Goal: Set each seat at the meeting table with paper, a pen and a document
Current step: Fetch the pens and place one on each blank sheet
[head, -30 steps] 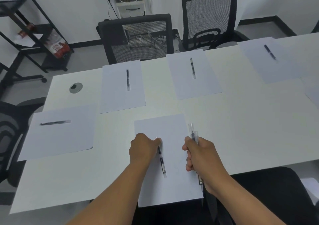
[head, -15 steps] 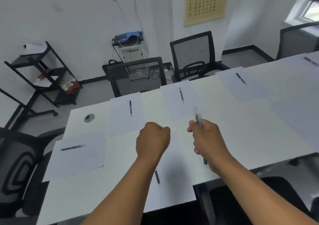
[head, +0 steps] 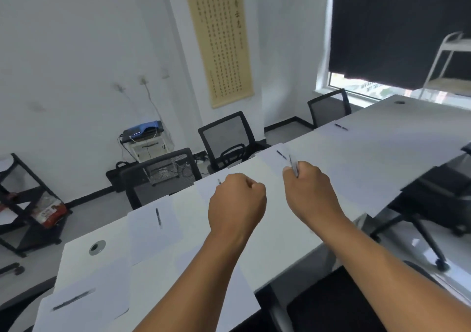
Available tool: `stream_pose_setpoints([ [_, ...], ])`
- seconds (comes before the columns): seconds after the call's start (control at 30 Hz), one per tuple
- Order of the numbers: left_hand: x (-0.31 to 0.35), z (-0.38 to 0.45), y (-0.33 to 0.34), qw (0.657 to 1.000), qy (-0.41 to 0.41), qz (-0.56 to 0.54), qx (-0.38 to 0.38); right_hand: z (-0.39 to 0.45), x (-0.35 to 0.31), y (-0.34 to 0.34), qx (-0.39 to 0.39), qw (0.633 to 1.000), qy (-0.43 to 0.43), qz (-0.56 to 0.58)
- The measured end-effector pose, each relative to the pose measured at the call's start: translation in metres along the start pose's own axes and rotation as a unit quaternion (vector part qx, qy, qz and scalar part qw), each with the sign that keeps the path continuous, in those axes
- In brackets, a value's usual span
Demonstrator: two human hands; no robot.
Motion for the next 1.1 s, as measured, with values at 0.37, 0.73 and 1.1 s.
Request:
stream_pose_setpoints([
  [0.37,0.100,-0.128,-0.013,0.980,0.167,-0.053,-0.097,-0.136,0.003,-0.152,0.147,0.985,0.059,-0.065],
  [0.73,0.210,-0.247,0.021,0.937,0.269,-0.121,-0.186,-0.249,0.039,-0.315,0.265,0.943,0.163,-0.118],
  [1.1,0.328,-0.385,0.122,0.908,0.305,-0.125,-0.258,-0.331,0.119,-0.465,0.312,0.917,0.211,-0.128],
])
Point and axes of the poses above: each hand's wrist, its own z-axis towards the middle knuckle, its own y-axis out of the palm, x = y × z, the point moved 7 cm from there along z, towards the middle knuckle, and after that the axes turned 2 degrees about -y, right-handed, at the moved point
